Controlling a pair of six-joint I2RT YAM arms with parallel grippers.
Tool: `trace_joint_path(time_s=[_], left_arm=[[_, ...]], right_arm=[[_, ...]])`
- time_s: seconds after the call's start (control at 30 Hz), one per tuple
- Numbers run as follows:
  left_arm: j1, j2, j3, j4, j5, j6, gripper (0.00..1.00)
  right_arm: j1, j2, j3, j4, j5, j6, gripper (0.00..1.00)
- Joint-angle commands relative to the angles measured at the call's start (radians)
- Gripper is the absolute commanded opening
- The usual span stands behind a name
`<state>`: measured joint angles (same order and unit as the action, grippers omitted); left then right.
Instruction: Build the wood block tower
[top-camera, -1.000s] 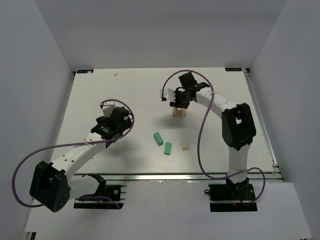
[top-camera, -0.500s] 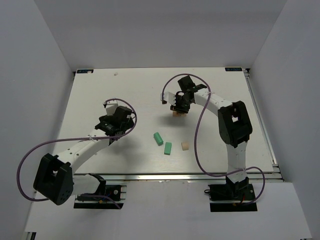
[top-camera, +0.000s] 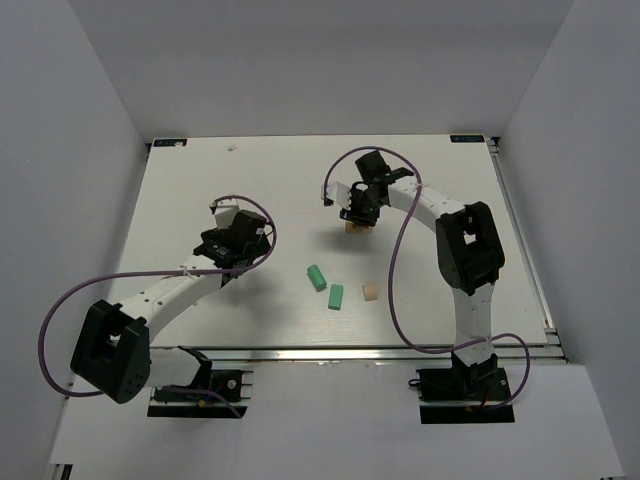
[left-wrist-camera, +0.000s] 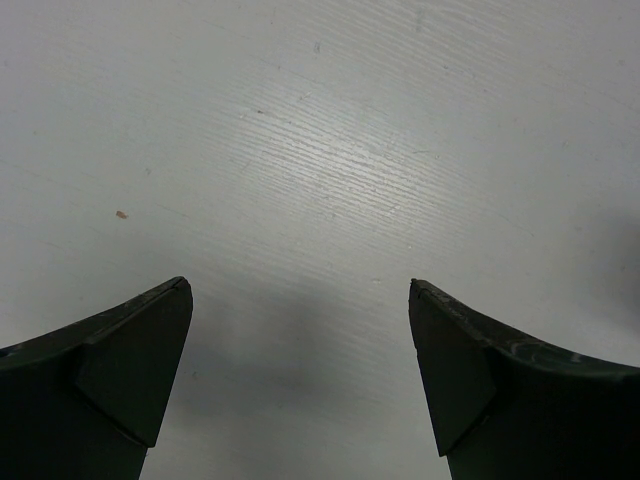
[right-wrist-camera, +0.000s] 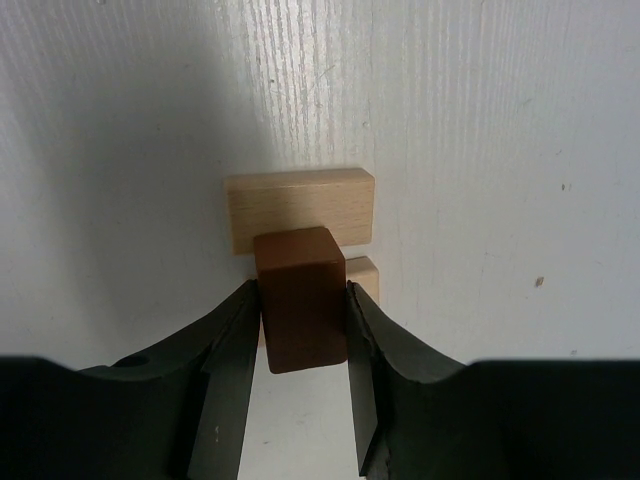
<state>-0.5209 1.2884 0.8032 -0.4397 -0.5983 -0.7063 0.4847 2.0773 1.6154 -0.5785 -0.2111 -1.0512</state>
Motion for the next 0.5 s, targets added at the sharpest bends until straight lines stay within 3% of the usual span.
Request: trace_joint_path(time_s=[0.0,0.4,0.47], left_arm=[[-0.004,-0.006,0.031,0.015,0.005,0.005,0.98],[-0.004,0.008,0.031,0.016,0.014,0.005,0.98],[-0.004,0.009,0.031,0.016,0.014,0.005,0.98]], right_arm=[[-0.005,0.01,0.054,-0.006,-0.01,0.029,0.25],[-0.005,0.027,0.06,0.005,0.01,0.039,0.29],[-0.005,0.021,0.055,0.005,0.01,0.037,0.34]])
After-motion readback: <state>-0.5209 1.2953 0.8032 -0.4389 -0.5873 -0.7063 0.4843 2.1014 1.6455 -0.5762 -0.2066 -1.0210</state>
